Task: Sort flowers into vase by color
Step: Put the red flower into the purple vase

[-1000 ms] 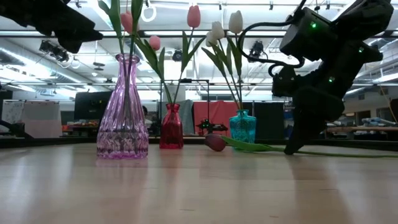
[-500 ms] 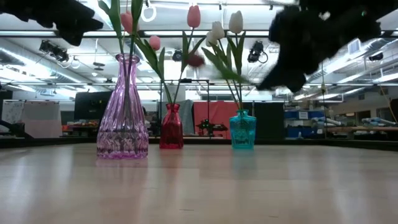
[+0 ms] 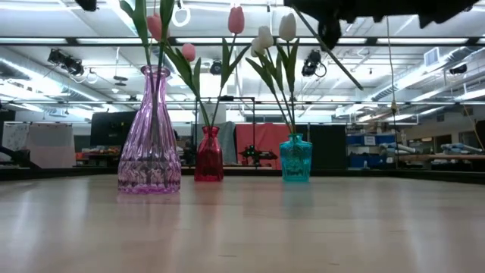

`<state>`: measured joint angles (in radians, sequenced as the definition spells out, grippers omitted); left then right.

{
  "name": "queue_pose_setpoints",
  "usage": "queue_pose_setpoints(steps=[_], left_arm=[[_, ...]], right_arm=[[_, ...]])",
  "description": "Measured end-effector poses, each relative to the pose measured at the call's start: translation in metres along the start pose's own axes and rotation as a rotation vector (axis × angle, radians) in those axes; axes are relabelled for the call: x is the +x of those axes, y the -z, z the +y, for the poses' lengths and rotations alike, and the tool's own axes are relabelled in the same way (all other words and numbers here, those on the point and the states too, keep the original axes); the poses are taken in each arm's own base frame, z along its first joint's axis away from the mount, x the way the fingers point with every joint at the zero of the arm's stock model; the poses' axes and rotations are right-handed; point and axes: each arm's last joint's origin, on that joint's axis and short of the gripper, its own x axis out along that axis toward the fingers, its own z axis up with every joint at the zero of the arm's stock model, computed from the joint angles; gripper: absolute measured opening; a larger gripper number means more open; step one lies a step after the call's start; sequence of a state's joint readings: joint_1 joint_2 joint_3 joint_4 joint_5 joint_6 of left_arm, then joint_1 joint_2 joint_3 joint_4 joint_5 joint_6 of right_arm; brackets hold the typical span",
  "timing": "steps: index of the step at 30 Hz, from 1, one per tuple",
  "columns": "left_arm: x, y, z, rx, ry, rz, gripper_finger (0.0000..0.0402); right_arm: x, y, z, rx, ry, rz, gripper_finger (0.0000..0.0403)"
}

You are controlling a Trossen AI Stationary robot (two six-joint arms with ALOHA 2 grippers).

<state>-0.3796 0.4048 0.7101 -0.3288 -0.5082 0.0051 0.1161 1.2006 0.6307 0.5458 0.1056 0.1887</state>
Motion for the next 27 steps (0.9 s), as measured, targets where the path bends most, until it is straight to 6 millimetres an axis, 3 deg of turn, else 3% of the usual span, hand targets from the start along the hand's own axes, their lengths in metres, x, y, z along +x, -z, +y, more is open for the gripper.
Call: queue_pose_setpoints(steps=[4, 12, 20, 27], left_arm=[[0.006, -0.010, -0.004, 0.006, 0.005, 0.020, 0.0181], [0.019, -0.014, -0.013, 0.062, 0.084, 0.039, 0.0181], [0.028, -0.042, -0.018, 0.068, 0.103, 0.026, 0.0181], [0.042, -0.058, -0.026, 0.109, 0.107, 0.035, 0.0181]], right_arm=[[0.020, -0.018, 0.006, -0.053, -0.009, -0.039, 0.0006], [0.066, -0.031, 0.022, -0.096, -0.101, -0.053, 0.0007], [0.105, -0.069, 0.032, -0.169, -0.098, -0.131, 0.0008], [0.131, -0.089, 0.031, -0.194, -0.081, -0.191, 0.0009]])
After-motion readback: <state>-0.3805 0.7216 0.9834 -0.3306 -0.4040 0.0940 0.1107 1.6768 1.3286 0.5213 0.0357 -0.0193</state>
